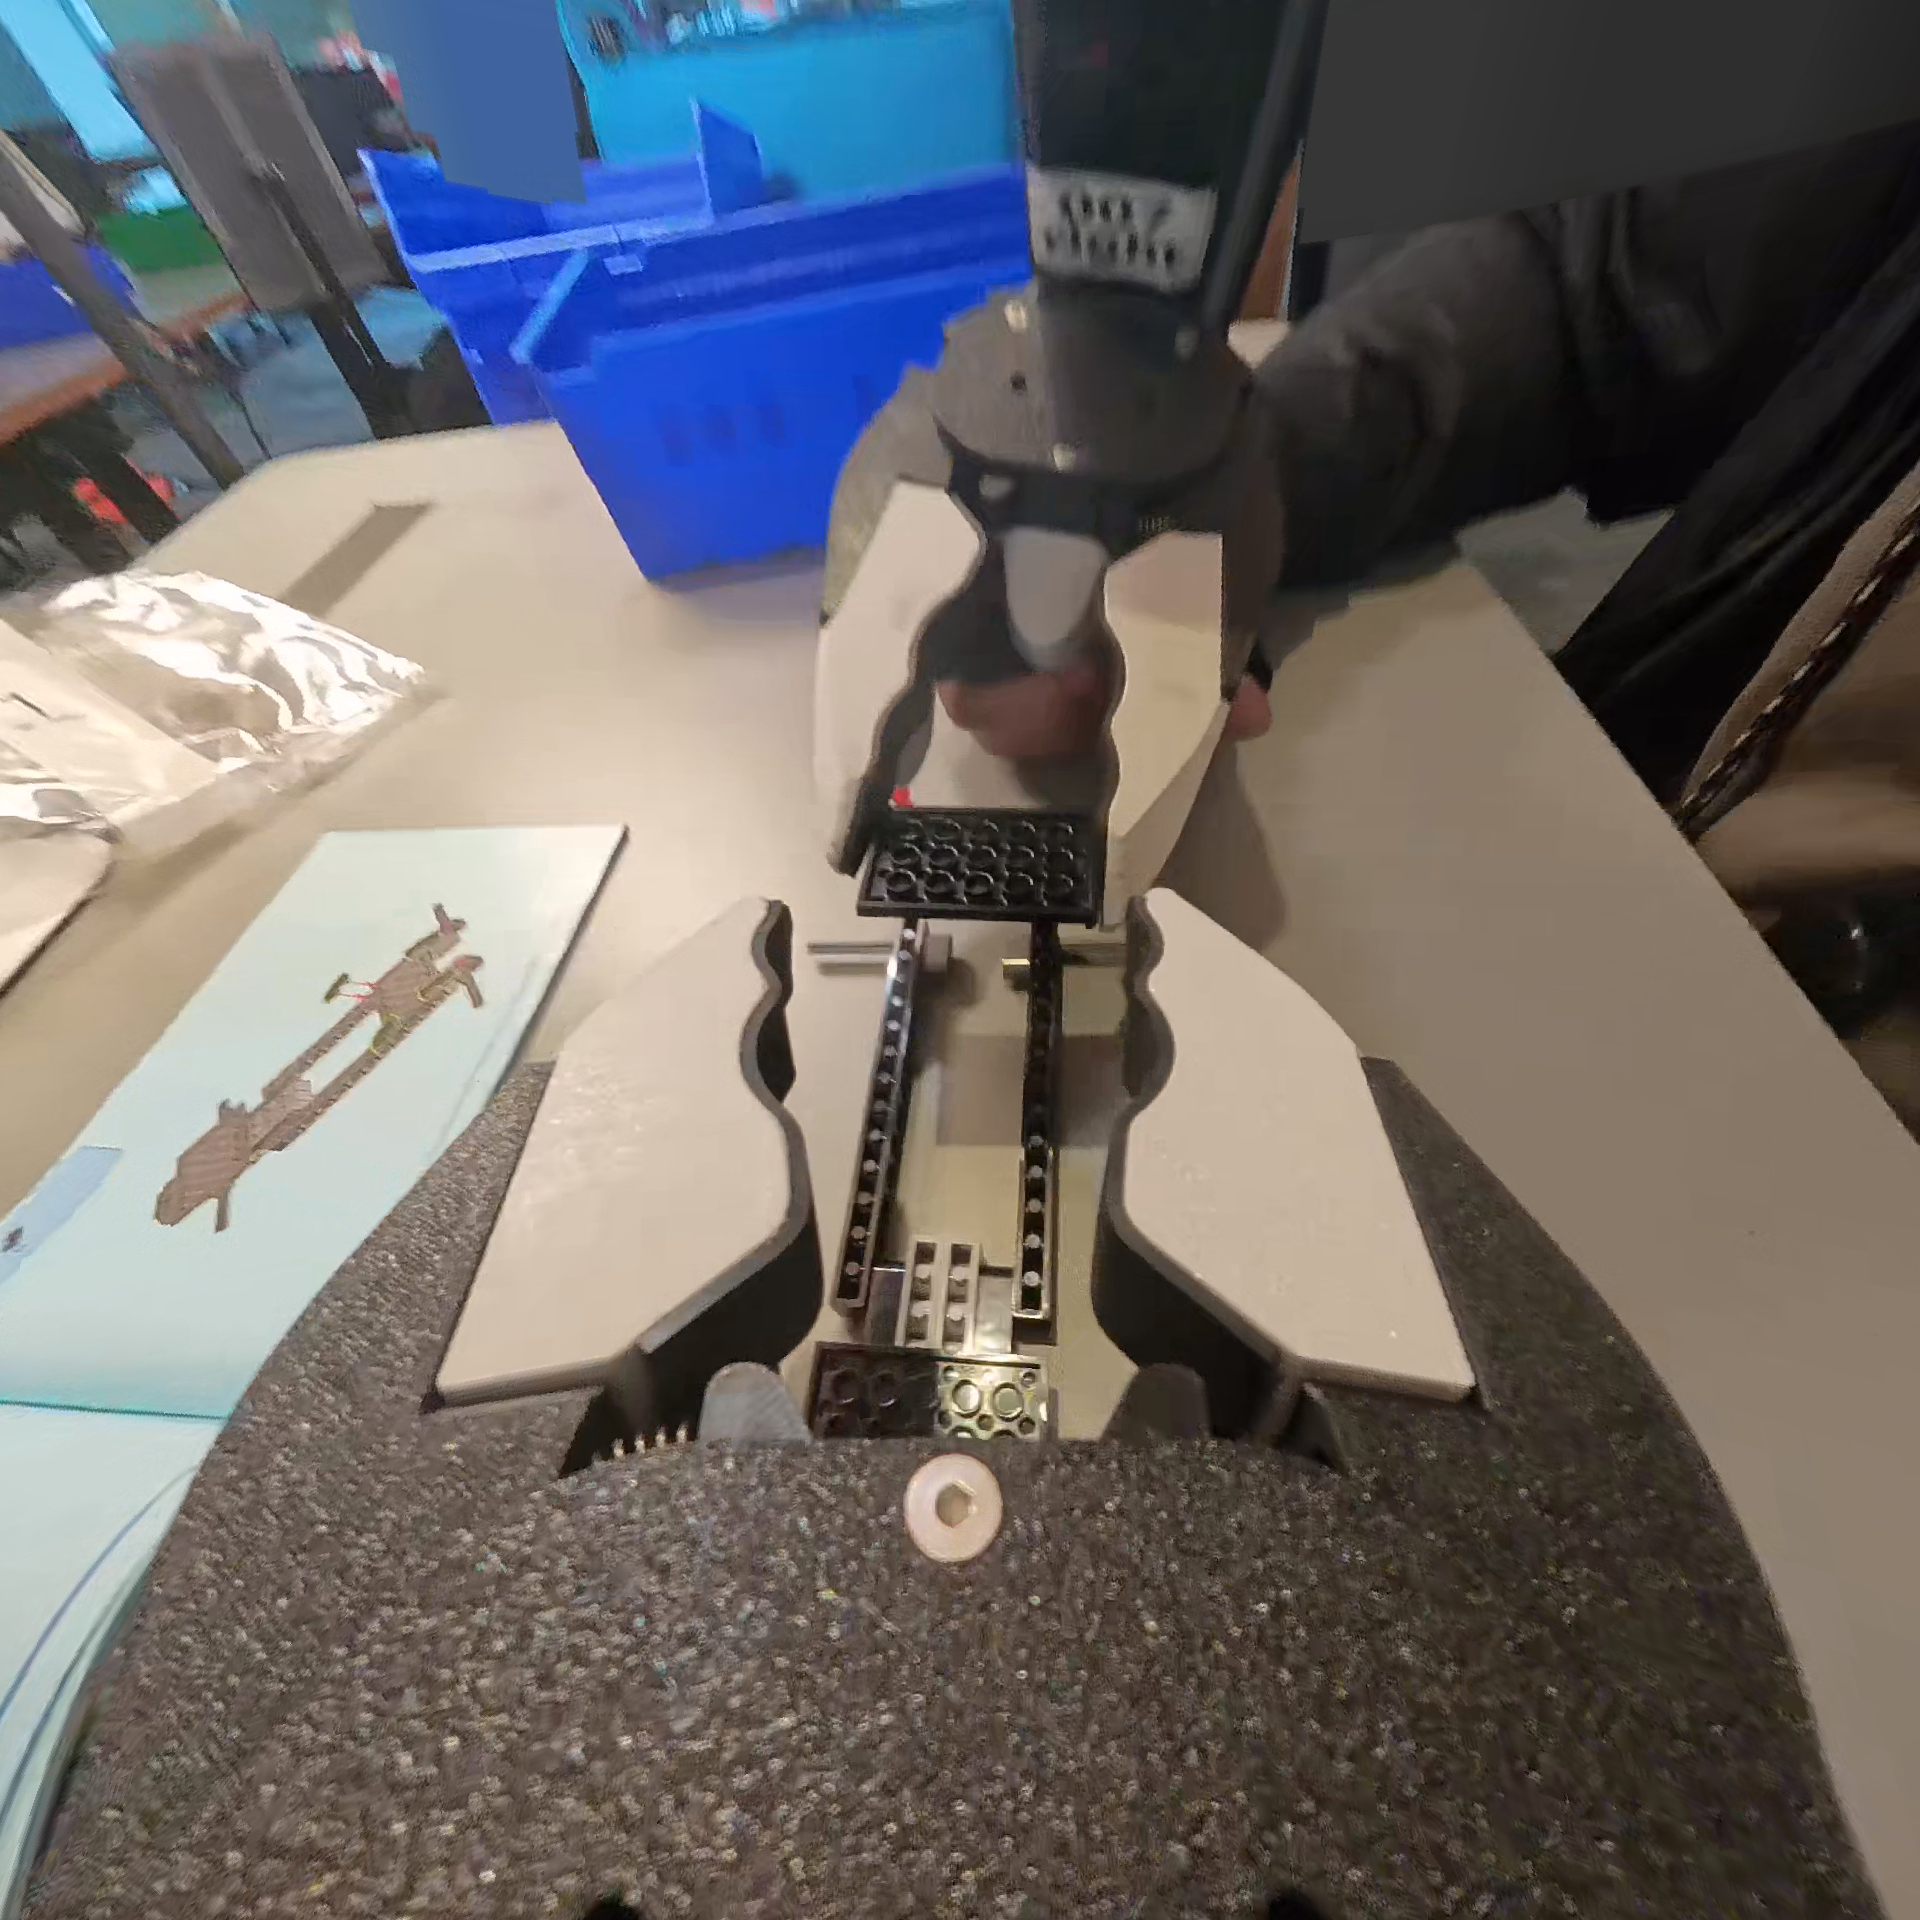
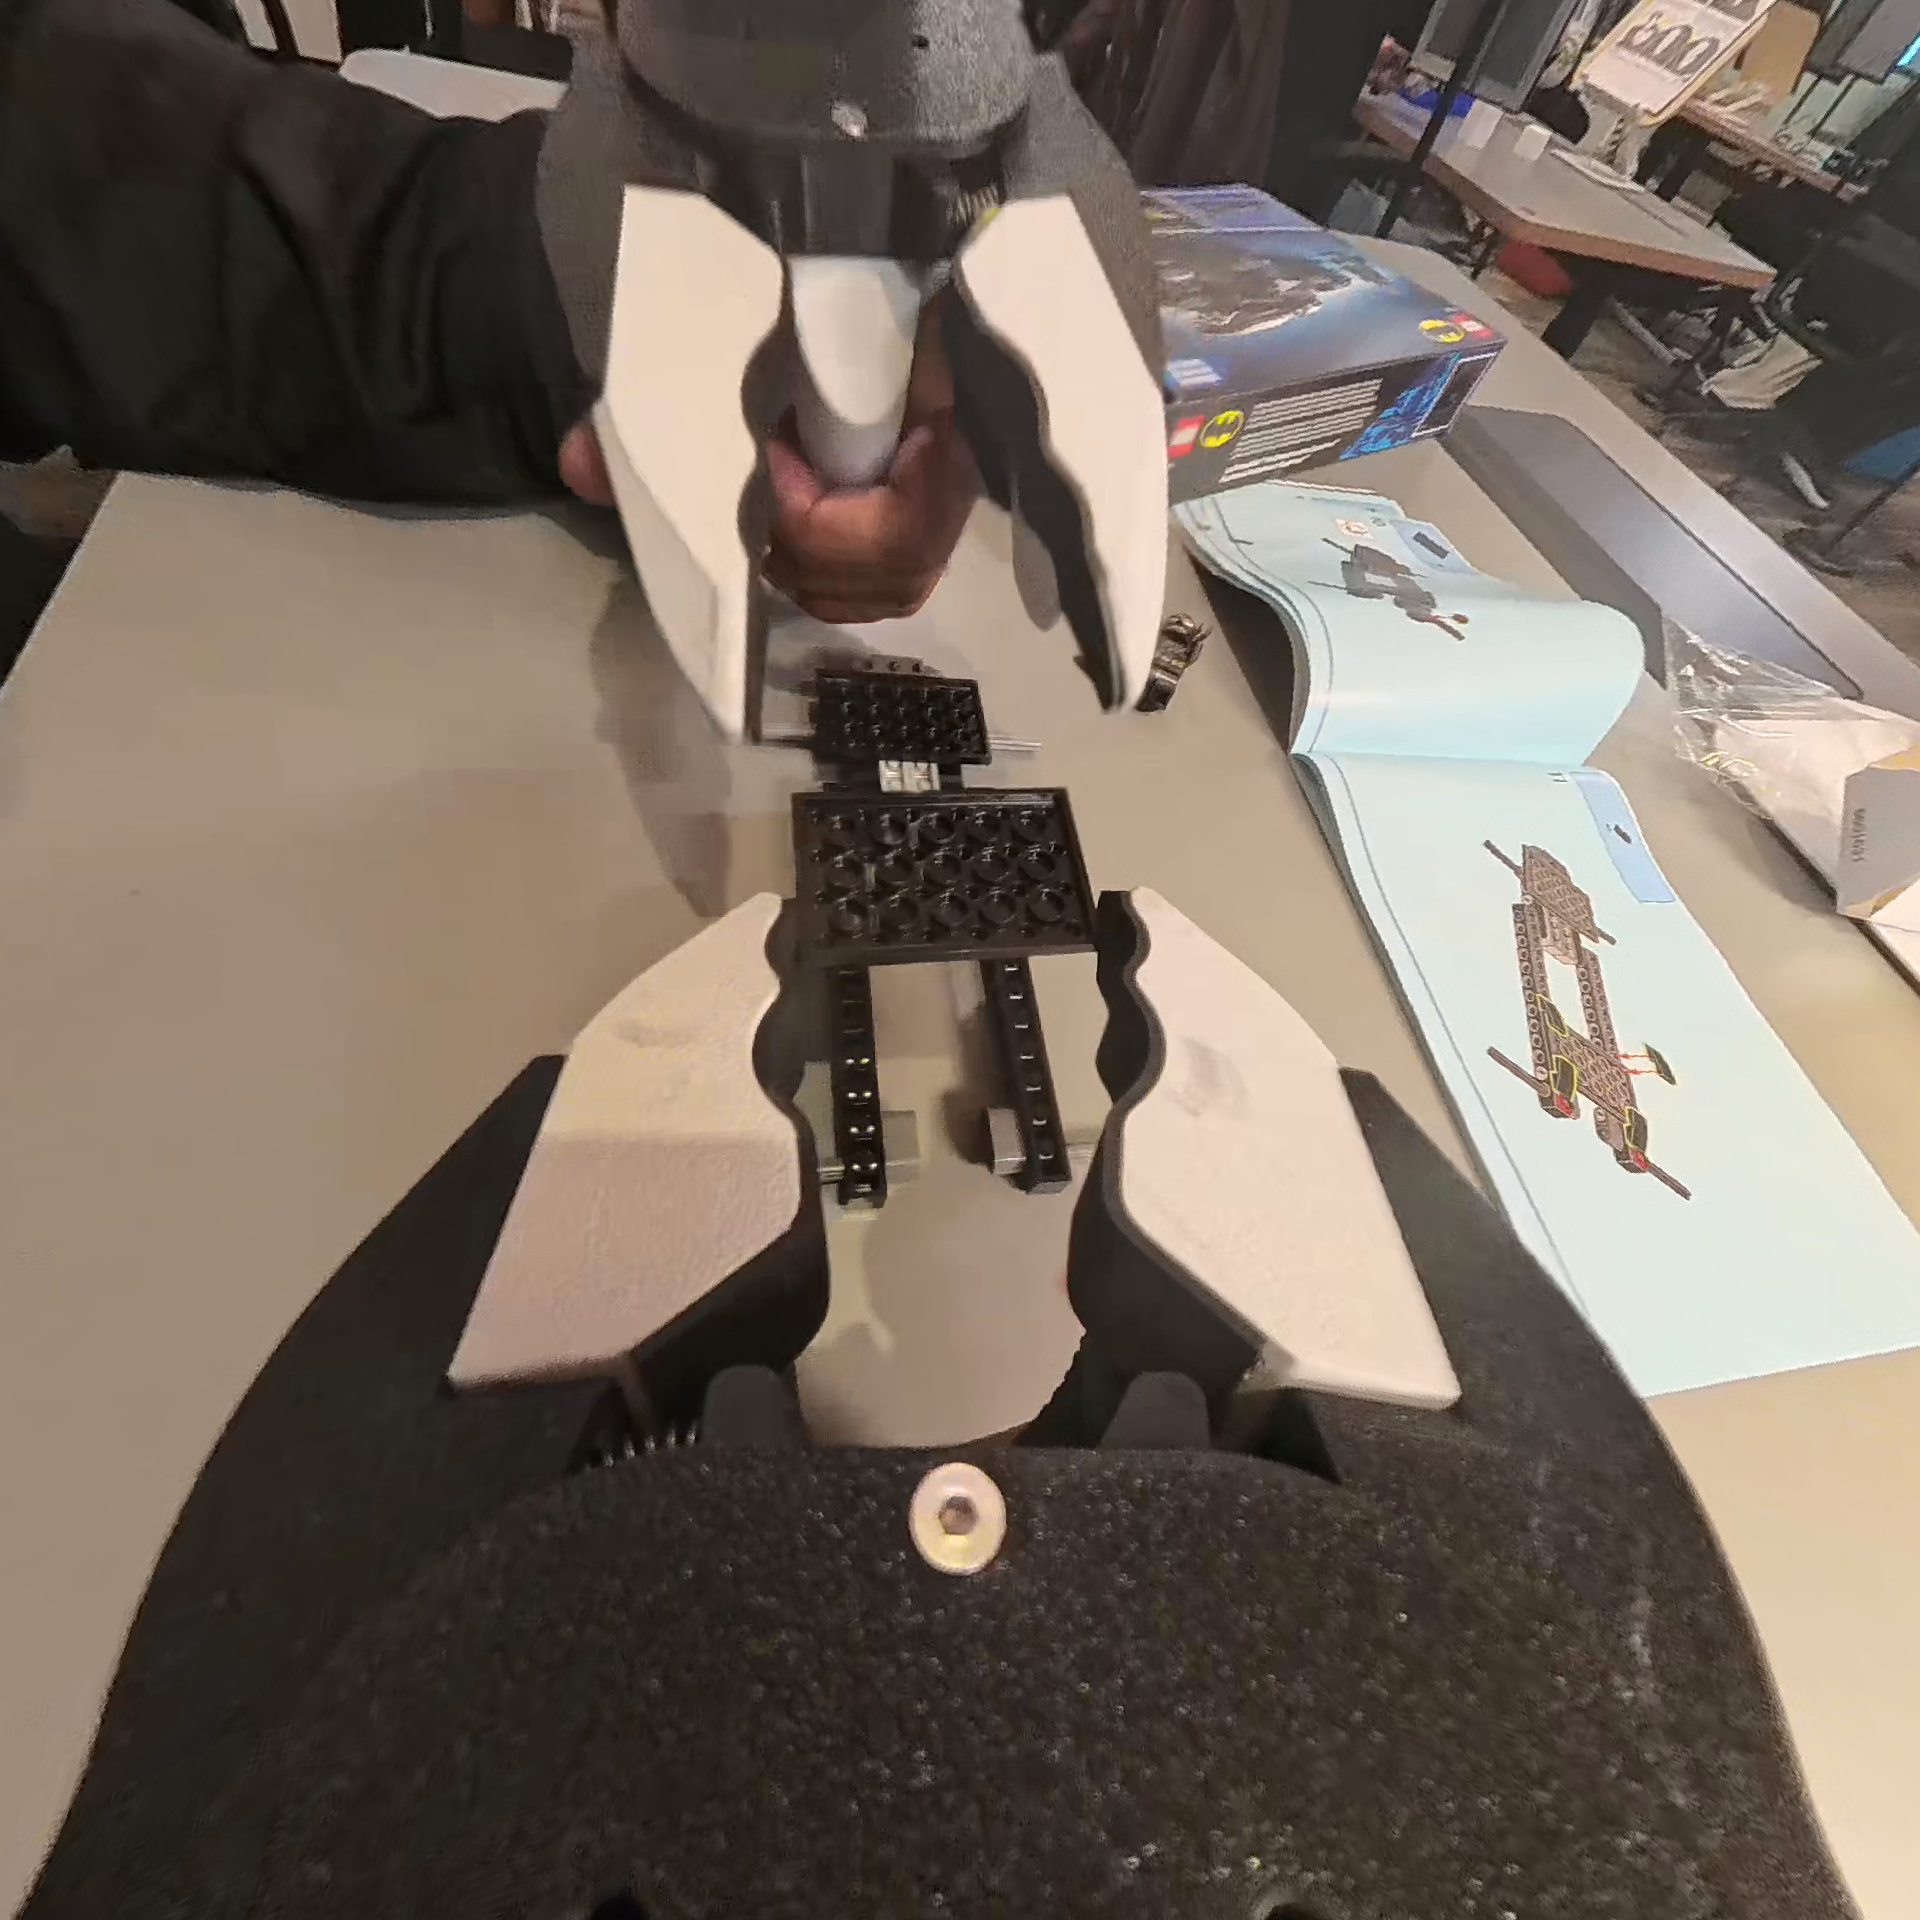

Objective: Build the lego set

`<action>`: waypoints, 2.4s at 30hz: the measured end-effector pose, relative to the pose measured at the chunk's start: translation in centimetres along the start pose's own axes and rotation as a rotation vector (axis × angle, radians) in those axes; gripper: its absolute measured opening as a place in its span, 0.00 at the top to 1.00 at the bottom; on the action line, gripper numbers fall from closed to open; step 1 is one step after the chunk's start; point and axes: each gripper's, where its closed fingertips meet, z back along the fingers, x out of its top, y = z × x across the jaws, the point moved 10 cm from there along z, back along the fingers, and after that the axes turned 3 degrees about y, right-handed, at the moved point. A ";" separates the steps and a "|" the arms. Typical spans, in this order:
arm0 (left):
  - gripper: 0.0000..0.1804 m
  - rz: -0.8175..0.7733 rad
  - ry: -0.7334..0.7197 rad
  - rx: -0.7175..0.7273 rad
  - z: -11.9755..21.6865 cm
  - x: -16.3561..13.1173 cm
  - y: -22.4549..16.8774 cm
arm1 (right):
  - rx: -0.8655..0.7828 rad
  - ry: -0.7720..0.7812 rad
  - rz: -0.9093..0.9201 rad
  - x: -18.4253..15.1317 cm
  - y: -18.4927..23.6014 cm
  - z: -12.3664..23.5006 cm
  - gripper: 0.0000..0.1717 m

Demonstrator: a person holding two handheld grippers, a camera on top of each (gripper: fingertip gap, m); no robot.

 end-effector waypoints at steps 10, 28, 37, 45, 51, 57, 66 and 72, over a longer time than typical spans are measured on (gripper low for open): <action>0.66 0.002 0.151 -0.034 -1.9 -0.3 -0.7 | 0.023 0.054 0.020 -0.1 0.5 -0.4 0.68; 0.71 -0.105 0.370 -0.024 -3.6 -0.7 0.0 | -0.010 0.225 0.095 -1.0 0.6 -1.0 0.65; 0.71 -0.041 0.484 -0.089 -5.1 -0.7 0.6 | 0.043 0.226 0.000 -1.9 -0.6 0.4 0.65; 0.71 -0.038 0.550 -0.102 -5.9 -0.8 0.7 | 0.052 0.244 -0.009 -2.0 -0.7 0.4 0.66; 0.70 -0.038 0.578 -0.093 -6.2 -1.0 0.7 | 0.058 0.255 -0.011 -2.1 -0.7 0.3 0.66; 0.70 -0.027 0.578 -0.099 -6.3 -0.9 0.6 | 0.065 0.271 -0.008 -2.1 -0.6 0.2 0.65; 0.69 0.007 0.578 -0.104 -6.5 -0.9 0.7 | 0.069 0.263 -0.018 -2.1 -0.7 0.3 0.65; 0.66 0.002 0.512 -0.071 -5.2 0.3 1.0 | 0.056 0.238 -0.014 -2.1 -1.0 0.5 0.66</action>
